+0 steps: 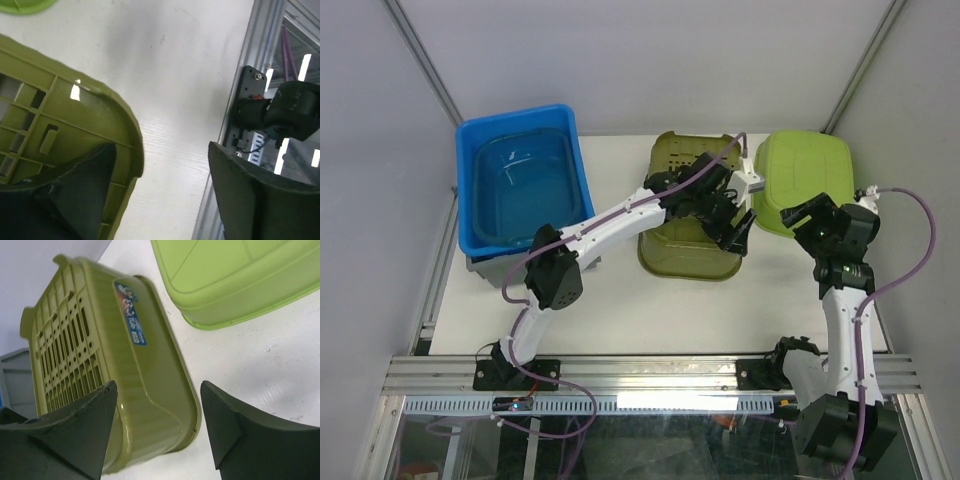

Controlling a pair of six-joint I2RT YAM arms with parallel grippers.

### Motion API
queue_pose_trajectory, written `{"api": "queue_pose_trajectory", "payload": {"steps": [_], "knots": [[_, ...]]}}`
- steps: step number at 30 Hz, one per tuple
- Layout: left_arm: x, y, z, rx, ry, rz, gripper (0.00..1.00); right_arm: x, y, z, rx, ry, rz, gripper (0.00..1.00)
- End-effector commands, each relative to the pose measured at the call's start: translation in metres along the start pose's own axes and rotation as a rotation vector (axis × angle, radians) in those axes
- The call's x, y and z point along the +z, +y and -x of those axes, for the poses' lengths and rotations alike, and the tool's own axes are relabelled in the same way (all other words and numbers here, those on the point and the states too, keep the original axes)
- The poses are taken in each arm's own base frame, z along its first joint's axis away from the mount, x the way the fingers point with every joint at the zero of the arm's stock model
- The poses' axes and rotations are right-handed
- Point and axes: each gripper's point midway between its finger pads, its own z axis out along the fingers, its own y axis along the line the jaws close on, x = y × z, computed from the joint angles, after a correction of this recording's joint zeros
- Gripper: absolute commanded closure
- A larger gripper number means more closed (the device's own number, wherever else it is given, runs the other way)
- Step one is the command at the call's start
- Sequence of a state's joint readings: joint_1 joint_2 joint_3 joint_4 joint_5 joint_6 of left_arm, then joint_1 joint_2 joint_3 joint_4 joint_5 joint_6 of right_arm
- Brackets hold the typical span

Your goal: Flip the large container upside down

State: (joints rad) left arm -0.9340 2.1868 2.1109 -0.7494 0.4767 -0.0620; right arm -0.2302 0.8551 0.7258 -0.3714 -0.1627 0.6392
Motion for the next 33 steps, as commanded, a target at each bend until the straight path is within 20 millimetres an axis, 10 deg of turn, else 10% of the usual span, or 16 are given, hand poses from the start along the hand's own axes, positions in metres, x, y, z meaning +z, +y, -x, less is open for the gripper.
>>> {"api": "queue_pose_trajectory", "payload": {"steps": [1, 6, 11, 15, 20, 26, 33], "knots": [[-0.037, -0.015, 0.041, 0.056, -0.101, 0.064, 0.05, -0.021, 0.024, 0.007, -0.162, 0.022, 0.107, 0.30], [-0.112, -0.004, 0.074, 0.001, -0.247, 0.243, 0.01, -0.044, 0.070, -0.010, -0.288, 0.139, 0.371, 0.34], [-0.183, 0.031, 0.057, -0.184, -0.339, 0.431, 0.01, -0.075, 0.135, -0.044, -0.384, 0.222, 0.632, 0.35], [-0.221, 0.053, 0.016, -0.291, -0.363, 0.574, 0.01, -0.099, 0.184, -0.112, -0.575, 0.310, 0.797, 0.34], [-0.284, 0.041, 0.001, -0.343, -0.480, 0.658, 0.01, -0.123, 0.196, -0.219, -0.810, 0.542, 0.896, 0.33], [-0.344, 0.033, 0.000, -0.329, -0.601, 0.779, 0.01, -0.077, 0.186, -0.256, -0.826, 0.590, 0.722, 0.30], [-0.334, 0.037, -0.013, -0.350, -0.560, 0.768, 0.01, 0.024, 0.171, -0.203, -0.642, 0.411, 0.422, 0.27]]}}
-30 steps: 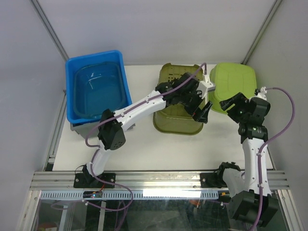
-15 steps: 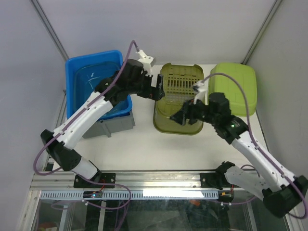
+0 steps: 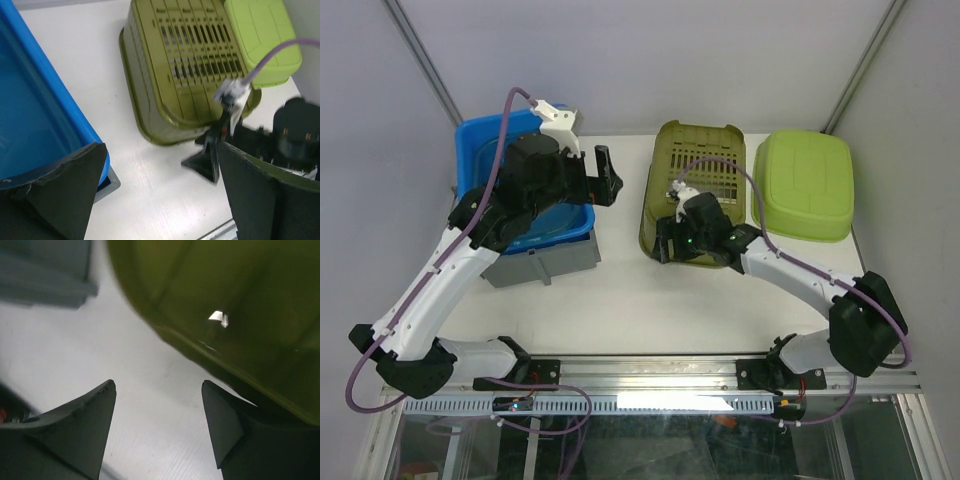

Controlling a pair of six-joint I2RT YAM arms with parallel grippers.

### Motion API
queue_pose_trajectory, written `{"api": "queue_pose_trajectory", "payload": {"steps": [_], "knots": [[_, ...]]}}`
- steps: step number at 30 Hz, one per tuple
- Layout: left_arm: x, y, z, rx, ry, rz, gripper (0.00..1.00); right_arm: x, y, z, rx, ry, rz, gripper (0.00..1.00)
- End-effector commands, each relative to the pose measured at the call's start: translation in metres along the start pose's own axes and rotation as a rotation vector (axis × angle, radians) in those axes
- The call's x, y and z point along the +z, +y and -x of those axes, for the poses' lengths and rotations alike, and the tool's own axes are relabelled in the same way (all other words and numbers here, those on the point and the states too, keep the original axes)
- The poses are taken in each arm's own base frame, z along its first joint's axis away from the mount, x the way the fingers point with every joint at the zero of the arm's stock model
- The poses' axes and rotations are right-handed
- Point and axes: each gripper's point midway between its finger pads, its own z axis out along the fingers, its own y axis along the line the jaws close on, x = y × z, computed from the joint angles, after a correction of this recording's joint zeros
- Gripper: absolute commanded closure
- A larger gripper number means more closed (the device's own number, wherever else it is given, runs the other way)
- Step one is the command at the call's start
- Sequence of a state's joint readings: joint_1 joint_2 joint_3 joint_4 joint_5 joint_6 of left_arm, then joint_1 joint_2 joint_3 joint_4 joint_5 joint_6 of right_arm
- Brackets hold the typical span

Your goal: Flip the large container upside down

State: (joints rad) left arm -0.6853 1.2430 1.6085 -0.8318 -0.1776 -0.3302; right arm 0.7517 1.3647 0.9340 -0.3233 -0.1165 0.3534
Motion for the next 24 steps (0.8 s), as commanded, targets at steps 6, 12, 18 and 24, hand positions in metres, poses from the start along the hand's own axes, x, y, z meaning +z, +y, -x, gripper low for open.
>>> {"api": "queue_pose_trajectory", "payload": {"steps": [6, 12, 18, 24], "knots": [[0.002, 0.009, -0.013, -0.013, 0.021, 0.027, 0.01, 0.001, -0.092, 0.105, 0.160, -0.259, -0.200, 0.27], [-0.006, 0.013, -0.013, -0.012, 0.004, 0.038, 0.01, -0.007, -0.153, 0.099, 0.312, -0.253, -0.362, 0.26], [-0.008, 0.015, -0.016, -0.009, 0.007, 0.039, 0.01, -0.037, -0.204, 0.090, 0.408, -0.324, -0.498, 0.26], [-0.002, 0.014, -0.019, -0.007, 0.021, 0.037, 0.01, -0.057, -0.226, 0.091, 0.426, -0.345, -0.561, 0.25]]}}
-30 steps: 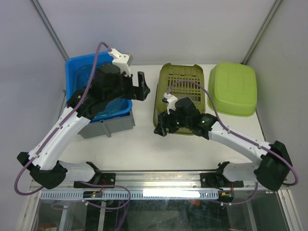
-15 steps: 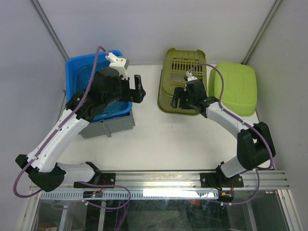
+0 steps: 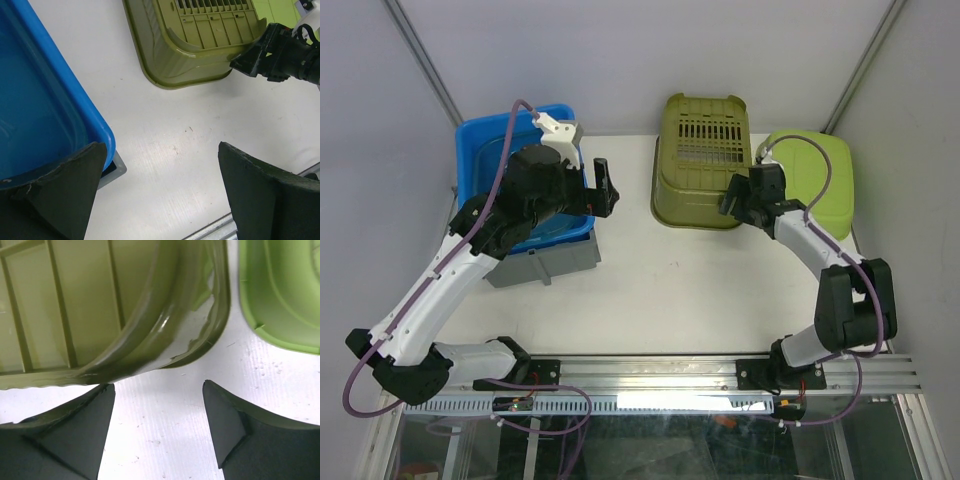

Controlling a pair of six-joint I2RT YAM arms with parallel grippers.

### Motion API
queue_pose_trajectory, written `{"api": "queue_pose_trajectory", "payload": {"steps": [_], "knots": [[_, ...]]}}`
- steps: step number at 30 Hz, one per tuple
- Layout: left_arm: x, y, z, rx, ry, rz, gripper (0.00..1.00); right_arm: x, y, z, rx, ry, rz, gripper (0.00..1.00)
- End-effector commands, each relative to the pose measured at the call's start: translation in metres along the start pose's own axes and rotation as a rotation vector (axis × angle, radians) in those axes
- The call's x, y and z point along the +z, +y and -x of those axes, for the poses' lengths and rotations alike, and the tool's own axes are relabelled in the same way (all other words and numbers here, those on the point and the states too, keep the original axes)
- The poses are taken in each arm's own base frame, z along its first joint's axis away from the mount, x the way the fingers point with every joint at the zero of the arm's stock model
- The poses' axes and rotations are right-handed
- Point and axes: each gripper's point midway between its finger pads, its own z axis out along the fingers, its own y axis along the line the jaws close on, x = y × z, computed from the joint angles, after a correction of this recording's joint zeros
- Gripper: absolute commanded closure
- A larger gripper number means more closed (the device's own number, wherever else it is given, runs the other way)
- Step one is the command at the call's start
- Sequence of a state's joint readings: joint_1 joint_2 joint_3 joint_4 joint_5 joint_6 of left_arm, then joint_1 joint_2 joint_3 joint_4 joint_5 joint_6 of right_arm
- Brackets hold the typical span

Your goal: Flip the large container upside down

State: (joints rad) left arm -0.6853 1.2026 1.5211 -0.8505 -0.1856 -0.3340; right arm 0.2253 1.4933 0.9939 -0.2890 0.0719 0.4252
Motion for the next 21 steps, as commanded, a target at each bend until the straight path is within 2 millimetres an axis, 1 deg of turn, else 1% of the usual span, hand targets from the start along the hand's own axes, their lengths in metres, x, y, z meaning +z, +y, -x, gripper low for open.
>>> {"api": "queue_pose_trajectory", "payload": {"steps": [1, 5, 10, 12, 16, 21], "knots": [[-0.001, 0.001, 0.009, -0.014, -0.037, 0.005, 0.01, -0.016, -0.007, 0.038, 0.025, -0.133, -0.024, 0.25], [-0.001, 0.002, 0.010, -0.013, -0.041, 0.010, 0.01, -0.019, -0.023, 0.043, 0.059, -0.141, -0.040, 0.26], [0.002, 0.006, 0.006, -0.004, -0.033, 0.029, 0.01, -0.031, -0.031, 0.047, 0.081, -0.178, -0.041, 0.26], [0.004, 0.011, 0.004, -0.012, -0.027, 0.050, 0.01, -0.038, -0.031, 0.049, 0.093, -0.198, -0.026, 0.26], [0.013, 0.030, -0.004, -0.036, -0.007, 0.121, 0.01, -0.060, -0.029, 0.048, 0.104, -0.229, 0.003, 0.25], [0.023, 0.053, -0.002, -0.050, 0.015, 0.187, 0.01, -0.095, -0.025, 0.052, 0.111, -0.325, 0.060, 0.23]]}}
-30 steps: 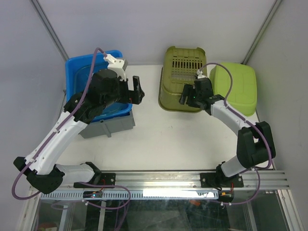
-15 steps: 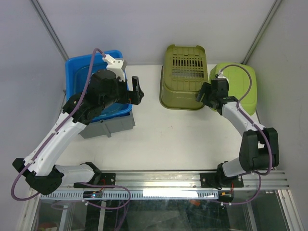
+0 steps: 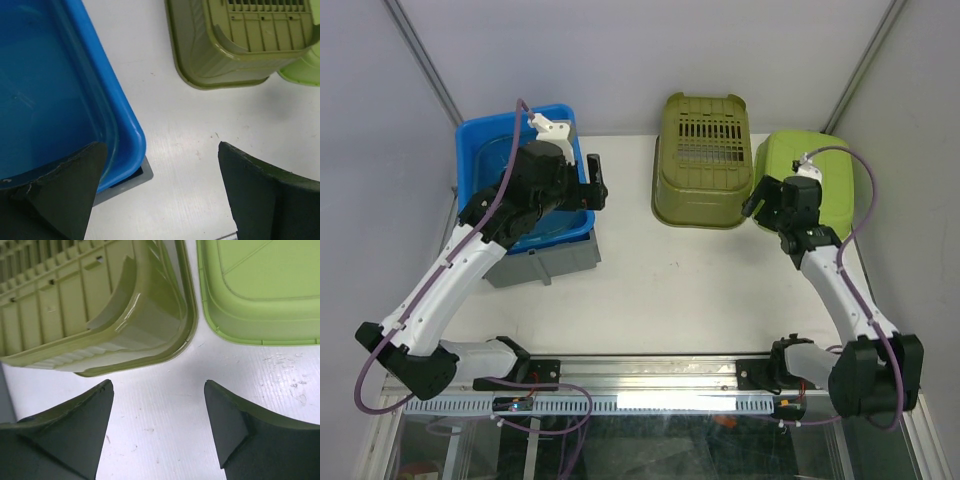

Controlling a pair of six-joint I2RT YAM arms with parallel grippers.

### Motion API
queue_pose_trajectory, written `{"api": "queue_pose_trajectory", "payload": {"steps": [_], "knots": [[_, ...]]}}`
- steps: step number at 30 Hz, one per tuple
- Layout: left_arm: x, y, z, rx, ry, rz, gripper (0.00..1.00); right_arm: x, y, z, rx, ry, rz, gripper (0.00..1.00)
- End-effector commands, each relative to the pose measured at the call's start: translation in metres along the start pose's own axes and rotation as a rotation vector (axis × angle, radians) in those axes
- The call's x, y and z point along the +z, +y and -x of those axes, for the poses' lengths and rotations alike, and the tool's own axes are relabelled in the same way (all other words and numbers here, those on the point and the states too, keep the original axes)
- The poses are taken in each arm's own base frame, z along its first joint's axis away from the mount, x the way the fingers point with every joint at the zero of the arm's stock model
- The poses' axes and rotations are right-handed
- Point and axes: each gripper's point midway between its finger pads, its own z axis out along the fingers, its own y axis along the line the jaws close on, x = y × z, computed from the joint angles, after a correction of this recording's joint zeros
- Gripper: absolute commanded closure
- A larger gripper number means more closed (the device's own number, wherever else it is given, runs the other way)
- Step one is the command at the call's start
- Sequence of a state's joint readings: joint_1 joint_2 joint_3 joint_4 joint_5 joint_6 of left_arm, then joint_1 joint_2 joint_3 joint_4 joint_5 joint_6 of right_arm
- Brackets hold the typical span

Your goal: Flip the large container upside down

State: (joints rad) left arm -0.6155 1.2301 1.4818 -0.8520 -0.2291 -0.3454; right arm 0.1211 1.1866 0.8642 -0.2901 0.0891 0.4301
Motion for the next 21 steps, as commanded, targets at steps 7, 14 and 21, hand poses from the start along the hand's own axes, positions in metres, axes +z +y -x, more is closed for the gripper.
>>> {"api": "queue_pose_trajectory", "payload": {"steps": [7, 14, 21], "knots": [[0.013, 0.050, 0.012, -0.080, -0.012, 0.147, 0.01, -0.057, 0.077, 0.023, 0.011, -0.093, 0.403, 0.23], [0.009, 0.061, 0.009, -0.119, -0.007, 0.177, 0.01, -0.061, 0.170, -0.012, -0.178, -0.016, 0.534, 0.22], [0.012, 0.063, -0.002, -0.126, 0.023, 0.176, 0.01, -0.027, 0.227, -0.034, -0.244, 0.048, 0.489, 0.21]]}}
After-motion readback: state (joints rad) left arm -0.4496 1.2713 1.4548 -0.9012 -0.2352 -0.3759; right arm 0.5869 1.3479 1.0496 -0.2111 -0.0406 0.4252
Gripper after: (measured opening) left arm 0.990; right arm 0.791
